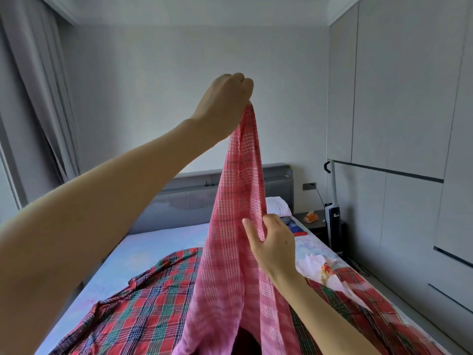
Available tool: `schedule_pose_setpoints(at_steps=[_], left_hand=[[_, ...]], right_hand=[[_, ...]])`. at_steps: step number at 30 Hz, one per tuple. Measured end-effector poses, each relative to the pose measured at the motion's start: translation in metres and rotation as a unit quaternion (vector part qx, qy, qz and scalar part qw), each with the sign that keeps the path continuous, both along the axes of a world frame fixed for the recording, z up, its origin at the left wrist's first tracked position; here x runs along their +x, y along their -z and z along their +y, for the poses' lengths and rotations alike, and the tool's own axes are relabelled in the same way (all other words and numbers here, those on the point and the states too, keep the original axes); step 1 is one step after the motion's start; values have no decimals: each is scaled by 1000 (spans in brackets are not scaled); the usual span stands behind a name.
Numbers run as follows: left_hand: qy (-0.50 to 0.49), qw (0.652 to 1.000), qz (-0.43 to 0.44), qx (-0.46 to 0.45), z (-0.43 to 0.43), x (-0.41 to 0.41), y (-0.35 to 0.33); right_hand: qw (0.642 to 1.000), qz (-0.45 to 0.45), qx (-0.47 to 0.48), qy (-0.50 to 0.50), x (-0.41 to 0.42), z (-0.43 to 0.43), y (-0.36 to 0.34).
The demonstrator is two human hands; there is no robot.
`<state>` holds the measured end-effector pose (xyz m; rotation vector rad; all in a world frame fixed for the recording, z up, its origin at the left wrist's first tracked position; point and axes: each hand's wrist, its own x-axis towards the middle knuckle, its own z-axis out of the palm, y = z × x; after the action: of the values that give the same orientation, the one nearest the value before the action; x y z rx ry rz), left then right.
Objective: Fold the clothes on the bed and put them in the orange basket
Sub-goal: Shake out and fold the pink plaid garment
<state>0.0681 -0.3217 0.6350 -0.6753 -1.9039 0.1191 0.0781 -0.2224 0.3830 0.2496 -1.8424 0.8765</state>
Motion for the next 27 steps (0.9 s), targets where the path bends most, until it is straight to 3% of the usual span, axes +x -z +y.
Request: schedule_pose_setpoints(at_steps=[4,8,13,19,21,23,25,27], left_hand=[[-15,1000,-8,7,0,2,-1],[-38,998,-37,36,-19,4,2],[-53,992,-86,73,-54,16,14],[-42,963,-112,243,-147,25,43],[-38,950,-104,292,-173,28,55],[-51,942,-145,298,-191,27,77],[-111,944,-196,240,-202,17,113],[-216,935,-246,140,-207,7,155]], right_hand=[[999,9,-28,37,-11,6,4],[998,-16,-53,5,-11,24,10],[999,15,-16,46,0,48,-3],[989,147,29,9,36,56,-96],[993,78,28,-86,39,42,-107],[987,-70,55,-134,31,29,-101],[969,-172,97,-146,21,18,-79],[956,-210,122,-165,20,5,-52]])
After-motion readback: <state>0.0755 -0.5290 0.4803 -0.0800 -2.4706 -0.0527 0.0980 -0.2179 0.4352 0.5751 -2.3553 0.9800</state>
